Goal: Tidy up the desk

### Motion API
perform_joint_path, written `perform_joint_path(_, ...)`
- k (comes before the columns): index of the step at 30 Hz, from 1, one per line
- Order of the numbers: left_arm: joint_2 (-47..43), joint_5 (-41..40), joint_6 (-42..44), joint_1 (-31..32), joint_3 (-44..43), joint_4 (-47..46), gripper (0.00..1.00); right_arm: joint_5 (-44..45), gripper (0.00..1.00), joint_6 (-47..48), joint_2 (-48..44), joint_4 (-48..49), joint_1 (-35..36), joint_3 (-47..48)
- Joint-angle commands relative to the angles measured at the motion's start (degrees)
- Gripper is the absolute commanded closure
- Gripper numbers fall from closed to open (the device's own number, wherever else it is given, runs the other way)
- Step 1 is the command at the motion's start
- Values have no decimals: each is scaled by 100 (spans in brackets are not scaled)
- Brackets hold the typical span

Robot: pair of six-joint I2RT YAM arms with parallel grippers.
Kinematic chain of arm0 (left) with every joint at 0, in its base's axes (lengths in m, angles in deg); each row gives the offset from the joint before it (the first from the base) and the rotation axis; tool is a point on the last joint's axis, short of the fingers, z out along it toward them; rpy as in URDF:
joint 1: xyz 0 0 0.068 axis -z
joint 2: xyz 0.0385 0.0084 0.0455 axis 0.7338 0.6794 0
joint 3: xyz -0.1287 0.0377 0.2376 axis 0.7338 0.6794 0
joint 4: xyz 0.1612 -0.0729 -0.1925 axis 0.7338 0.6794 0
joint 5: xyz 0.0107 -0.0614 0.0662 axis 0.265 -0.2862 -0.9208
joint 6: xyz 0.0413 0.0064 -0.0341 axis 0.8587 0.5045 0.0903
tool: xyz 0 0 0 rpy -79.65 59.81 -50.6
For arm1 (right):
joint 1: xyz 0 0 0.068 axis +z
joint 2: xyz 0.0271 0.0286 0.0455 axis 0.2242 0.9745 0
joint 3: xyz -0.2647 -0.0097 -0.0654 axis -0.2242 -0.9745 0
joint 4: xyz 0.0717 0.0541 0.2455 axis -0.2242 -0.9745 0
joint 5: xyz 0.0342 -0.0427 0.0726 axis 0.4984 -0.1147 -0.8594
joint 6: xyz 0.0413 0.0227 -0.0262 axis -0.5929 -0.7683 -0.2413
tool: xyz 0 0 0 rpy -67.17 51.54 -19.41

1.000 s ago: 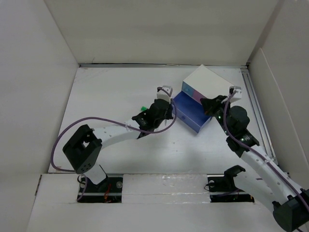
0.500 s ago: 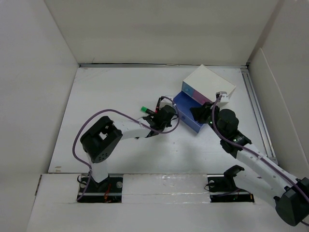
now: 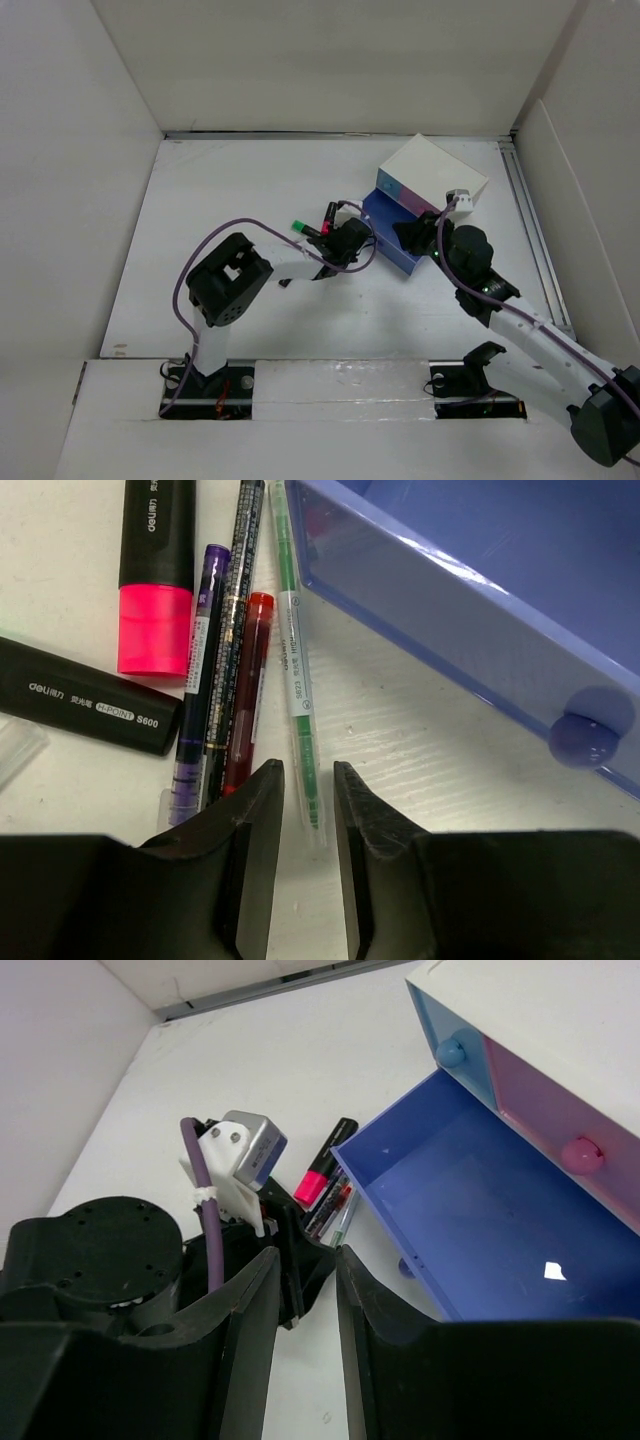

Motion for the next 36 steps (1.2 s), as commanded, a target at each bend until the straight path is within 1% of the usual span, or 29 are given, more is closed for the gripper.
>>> perform_joint_path(1, 59, 40, 12, -77, -254, -17, 78, 52, 65, 77, -32, 306, 76, 231)
perform_joint_path(8, 305, 128, 12, -77, -316, 9, 87, 69, 65, 77, -58, 297, 76, 231)
perform_joint_path(9, 297, 145, 3, -77, -316, 9, 89, 69, 65, 77, -75, 288, 76, 231)
perform_joint_path(10, 270, 163, -5, -77, -290, 18, 95, 78, 65, 77, -76, 297, 76, 231)
perform_joint_path(12, 192, 137, -67, -77, -229, 71, 100, 87, 65, 68, -76, 297, 76, 231)
perform_joint_path(14, -54, 110, -120, -77, -71, 62, 100, 87, 65, 68, -58, 288, 76, 231)
perform_joint_path(18, -642, 58, -260, 116, 132, 220, 100, 113, 65, 77, -49, 288, 76, 231)
perform_joint_path(28, -2093, 470, -673, 169, 843, 317, 100, 254, 65, 94, -14, 279, 76, 222)
perform_joint_path(31, -2541, 725, -796, 169, 1063, 230, 100, 359, 65, 85, -49, 253, 76, 240)
perform_joint_path(34, -2683, 1059, -814, 169, 950, 10, 100, 500, 65, 86, -163, 200, 76, 231)
perform_joint_path(35, -2648, 1225, -814, 169, 862, -78, 100, 518, 65, 94, -190, 209, 76, 222)
perform_joint_path(36, -2430, 1435, -884, 169, 618, -252, 100, 579, 65, 94, -242, 174, 76, 214)
